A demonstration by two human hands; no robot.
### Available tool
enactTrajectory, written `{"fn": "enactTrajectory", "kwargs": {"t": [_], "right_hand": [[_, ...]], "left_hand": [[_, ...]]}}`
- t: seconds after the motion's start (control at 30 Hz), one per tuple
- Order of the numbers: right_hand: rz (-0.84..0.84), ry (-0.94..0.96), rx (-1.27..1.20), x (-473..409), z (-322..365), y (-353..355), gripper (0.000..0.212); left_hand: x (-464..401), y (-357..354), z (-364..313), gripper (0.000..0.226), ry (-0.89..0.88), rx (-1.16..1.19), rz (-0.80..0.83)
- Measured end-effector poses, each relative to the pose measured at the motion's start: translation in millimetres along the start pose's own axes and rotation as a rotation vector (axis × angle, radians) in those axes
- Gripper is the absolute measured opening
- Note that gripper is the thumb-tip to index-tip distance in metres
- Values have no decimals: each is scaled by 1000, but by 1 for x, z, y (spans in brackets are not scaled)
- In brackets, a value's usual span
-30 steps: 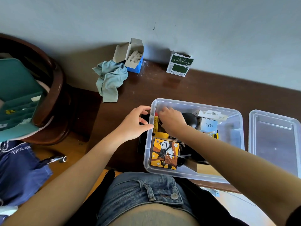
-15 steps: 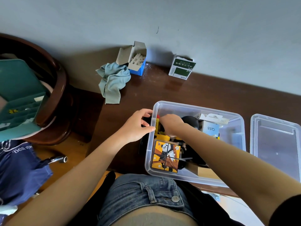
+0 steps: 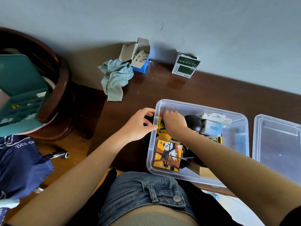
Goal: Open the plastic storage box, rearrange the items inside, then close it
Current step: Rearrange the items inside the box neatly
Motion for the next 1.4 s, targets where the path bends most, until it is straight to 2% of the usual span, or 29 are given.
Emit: {"fn": "enactTrajectory", "kwargs": {"t": [0.2,0.43,0.57,0.73,0.83,0.97,1.07,1.17,1.33,1.4], "right_hand": [[8,85,-52,4,1,1,29],[9,192,100,3,4,-4,28],[14,137,136,-1,2,-2,17],[38,64,117,0,-1,2,21],[29,52,41,6,1,19,22],[-134,120,-241,33,-12,67,25],[-271,0,-518,70,-49,90,20],[-351,-195,-656,104,-93,80,12],[-296,-388,-741,142,-129,37,10],[-259,-394,-740,149,-132,27,10]], "left_hand": [[0,0,-2,49,-5,4,8],[1,0,-2,47,-8,0,14],[1,0,-2,47,-9,1,14],[1,-1,-2,46,-7,-1,16],[1,-1,-3,46,-8,-7,14],[1,-1,0,46,-10,-29,8],[3,-3,2,47,-13,-56,-11],[7,-7,1,47,-7,-60,-64],[7,-11,-7,47,-11,-65,-115],[10,-8,-18,46,-71,-201,-191]]}}
Point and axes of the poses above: each hand's wrist, its own x-axis away from the middle knuckle, its own y-axis out of the back of the hand, z = x × y, the point moved 6 cm from there along -x, towards the middle knuckle, and after that the axes turned 8 degrees about -z, right-handed, at the moved point
